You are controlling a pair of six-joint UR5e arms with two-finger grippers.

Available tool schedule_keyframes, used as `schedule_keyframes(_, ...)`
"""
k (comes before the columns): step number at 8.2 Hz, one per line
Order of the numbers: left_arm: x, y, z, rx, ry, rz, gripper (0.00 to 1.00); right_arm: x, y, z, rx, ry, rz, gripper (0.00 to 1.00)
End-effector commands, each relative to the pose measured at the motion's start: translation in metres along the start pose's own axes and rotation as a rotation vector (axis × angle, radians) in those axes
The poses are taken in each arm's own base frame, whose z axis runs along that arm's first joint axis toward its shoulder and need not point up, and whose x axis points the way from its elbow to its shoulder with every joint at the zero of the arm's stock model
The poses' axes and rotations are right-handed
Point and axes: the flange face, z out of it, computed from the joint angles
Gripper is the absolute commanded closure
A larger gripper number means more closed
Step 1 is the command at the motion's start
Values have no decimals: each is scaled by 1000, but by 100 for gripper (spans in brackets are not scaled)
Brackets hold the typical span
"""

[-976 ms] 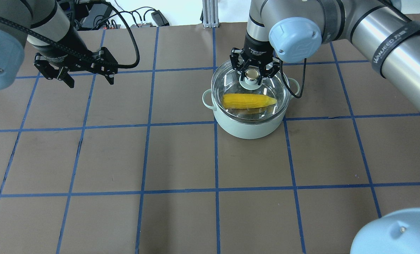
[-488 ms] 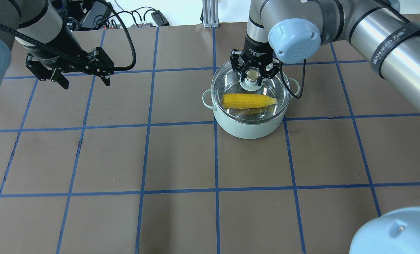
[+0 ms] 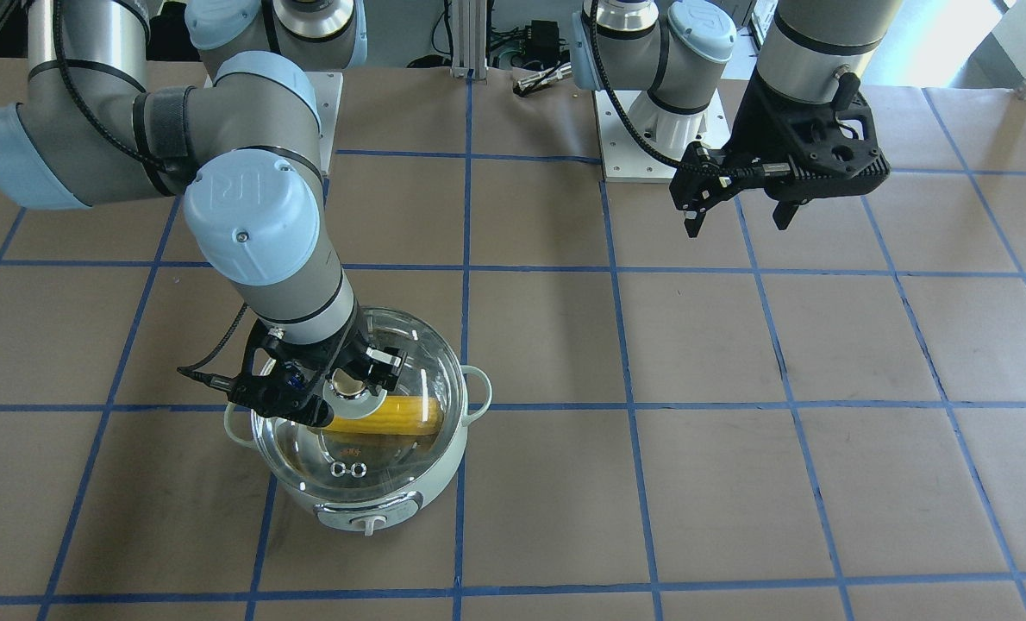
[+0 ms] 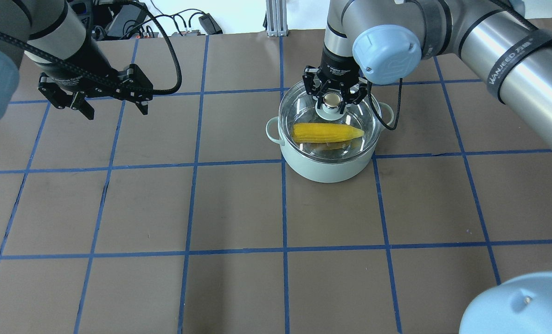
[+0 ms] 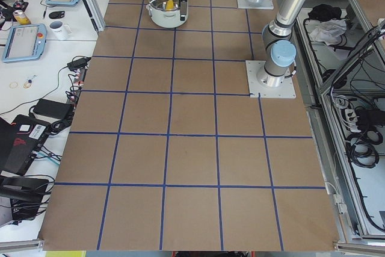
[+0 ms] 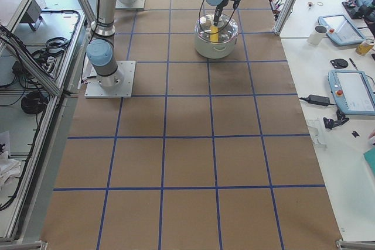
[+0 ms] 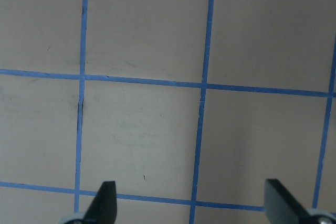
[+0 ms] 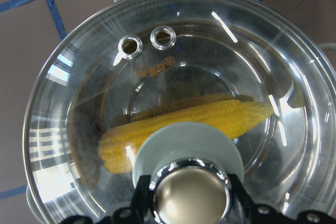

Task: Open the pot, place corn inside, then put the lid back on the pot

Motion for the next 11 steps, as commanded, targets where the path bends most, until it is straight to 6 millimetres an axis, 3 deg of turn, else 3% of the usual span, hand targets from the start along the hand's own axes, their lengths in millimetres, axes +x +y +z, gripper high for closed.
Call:
schedule_keyframes(1,1,0,2,-4,4,15,0,2,1,-2,5,14,1,93)
schedule_keyframes(11,1,-8,13,-13,-6,19,0,2,2,2,-2,10,-1,92)
